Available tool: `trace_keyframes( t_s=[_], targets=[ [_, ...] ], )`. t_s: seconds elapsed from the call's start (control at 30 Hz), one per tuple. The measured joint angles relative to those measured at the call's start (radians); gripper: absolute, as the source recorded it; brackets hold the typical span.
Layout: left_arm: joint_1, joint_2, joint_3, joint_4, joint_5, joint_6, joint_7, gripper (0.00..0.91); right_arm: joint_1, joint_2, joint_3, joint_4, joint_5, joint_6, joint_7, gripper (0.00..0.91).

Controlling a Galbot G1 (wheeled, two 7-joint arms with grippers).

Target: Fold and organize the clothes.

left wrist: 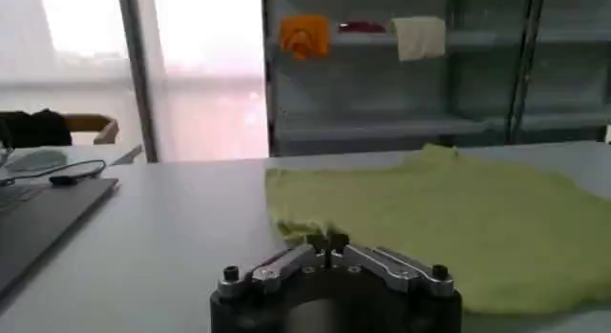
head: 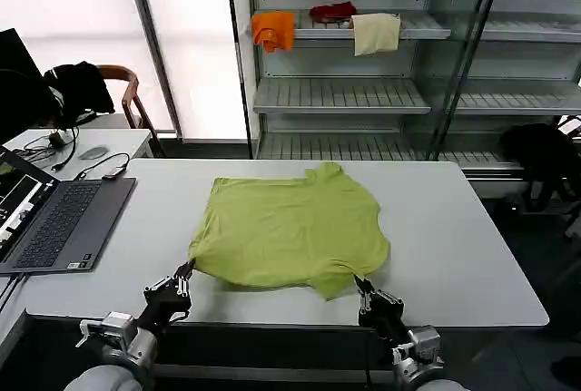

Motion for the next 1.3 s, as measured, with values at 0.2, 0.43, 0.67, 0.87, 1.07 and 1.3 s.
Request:
trace_keyframes(
  t_s=[0.2, 0.43, 0.67, 0.87, 1.07, 1.3],
  targets=[
    [-0.037, 0.001, -0.004, 0.037, -0.045, 0.030, -0.018, 0.000, 0.049, 0.014, -0.012, -0.040, 0.009, -0.002, 0.024, 0.000],
    [-0.097, -0.002, 0.008, 0.085, -0.075, 0.070, -0.041, 0.010, 0.139, 0.030, -0.029, -0.094, 0.014, -0.030, 0.060, 0.000],
    [-0.167, -0.004, 0.023, 0.130, -0.091, 0.096, -0.061, 0.010, 0.242, 0.041, -0.043, -0.169, 0.014, -0.064, 0.093, 0.000],
    [-0.225, -0.003, 0.031, 0.167, -0.095, 0.107, -0.071, 0.010, 0.317, 0.044, -0.044, -0.231, 0.006, -0.078, 0.103, 0.000],
    [-0.268, -0.002, 0.040, 0.204, -0.090, 0.111, -0.073, 0.010, 0.379, 0.044, -0.045, -0.283, -0.004, -0.089, 0.107, 0.000],
    [-0.305, -0.006, 0.054, 0.237, -0.077, 0.112, -0.073, 0.030, 0.443, 0.048, -0.049, -0.338, -0.018, -0.094, 0.108, 0.333]
  ],
)
